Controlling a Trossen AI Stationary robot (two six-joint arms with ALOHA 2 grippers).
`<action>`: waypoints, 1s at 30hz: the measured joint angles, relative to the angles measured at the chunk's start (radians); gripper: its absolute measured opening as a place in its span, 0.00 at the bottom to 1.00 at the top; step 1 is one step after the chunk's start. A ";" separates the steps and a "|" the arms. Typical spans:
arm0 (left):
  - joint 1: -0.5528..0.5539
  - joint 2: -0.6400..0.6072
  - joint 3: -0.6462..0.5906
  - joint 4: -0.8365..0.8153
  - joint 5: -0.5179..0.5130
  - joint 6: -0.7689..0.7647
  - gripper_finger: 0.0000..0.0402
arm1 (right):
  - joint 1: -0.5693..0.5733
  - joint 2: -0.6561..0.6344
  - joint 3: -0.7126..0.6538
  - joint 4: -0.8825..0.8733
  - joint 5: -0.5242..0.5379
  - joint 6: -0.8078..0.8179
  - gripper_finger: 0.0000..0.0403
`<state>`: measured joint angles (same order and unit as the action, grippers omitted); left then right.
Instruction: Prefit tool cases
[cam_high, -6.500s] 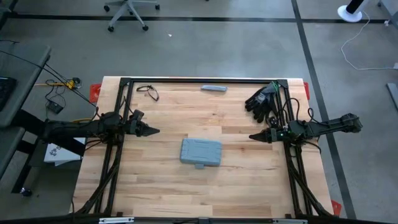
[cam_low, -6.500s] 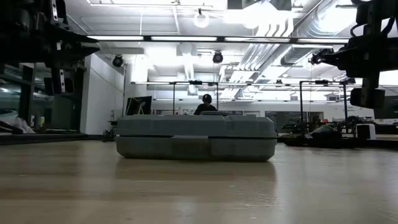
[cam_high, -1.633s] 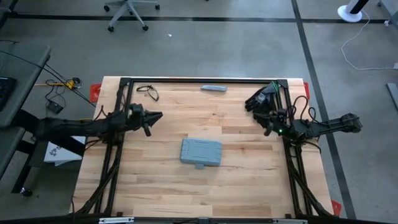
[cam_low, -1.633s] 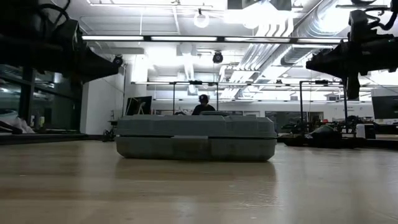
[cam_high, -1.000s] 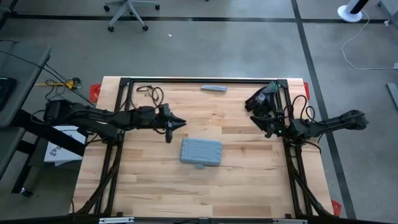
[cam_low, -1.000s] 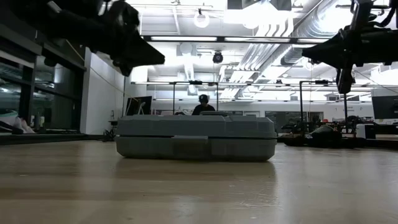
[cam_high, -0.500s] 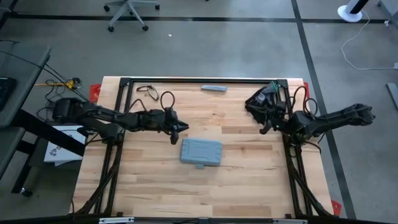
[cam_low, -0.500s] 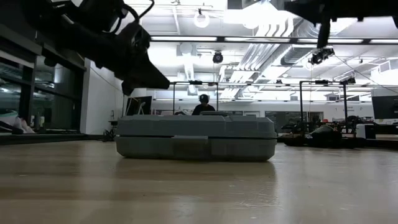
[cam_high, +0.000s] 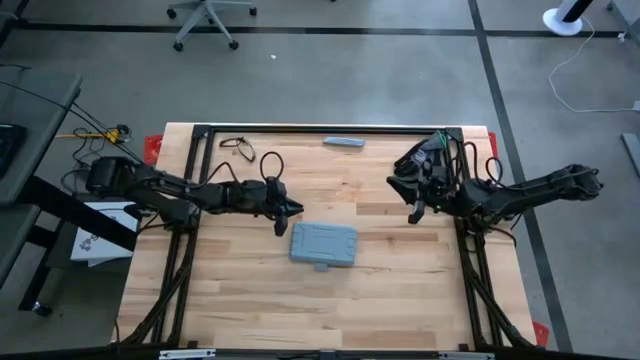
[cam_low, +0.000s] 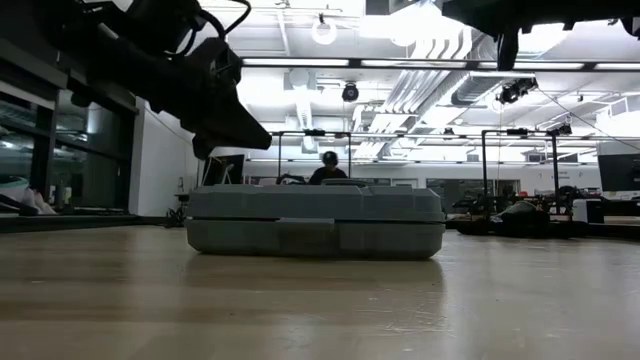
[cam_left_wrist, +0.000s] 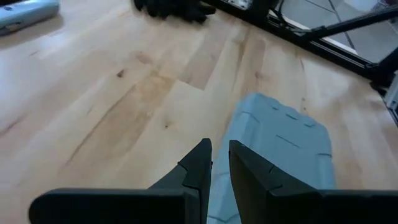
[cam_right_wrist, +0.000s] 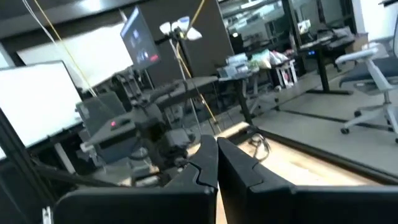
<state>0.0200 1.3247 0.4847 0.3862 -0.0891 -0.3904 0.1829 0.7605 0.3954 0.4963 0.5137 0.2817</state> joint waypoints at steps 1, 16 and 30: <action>-0.007 0.000 0.000 0.000 -0.002 0.000 0.12 | 0.000 0.000 0.000 -0.008 -0.001 0.009 0.00; -0.077 0.000 0.000 0.003 -0.124 -0.031 0.12 | 0.001 0.000 0.001 0.001 -0.058 0.158 0.00; -0.149 0.047 0.000 0.022 -0.243 -0.051 0.12 | 0.006 0.260 0.001 0.007 -0.208 0.258 0.00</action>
<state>-0.1288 1.3713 0.4843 0.4080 -0.3321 -0.4412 0.1886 1.0209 0.3965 0.5030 0.3059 0.5394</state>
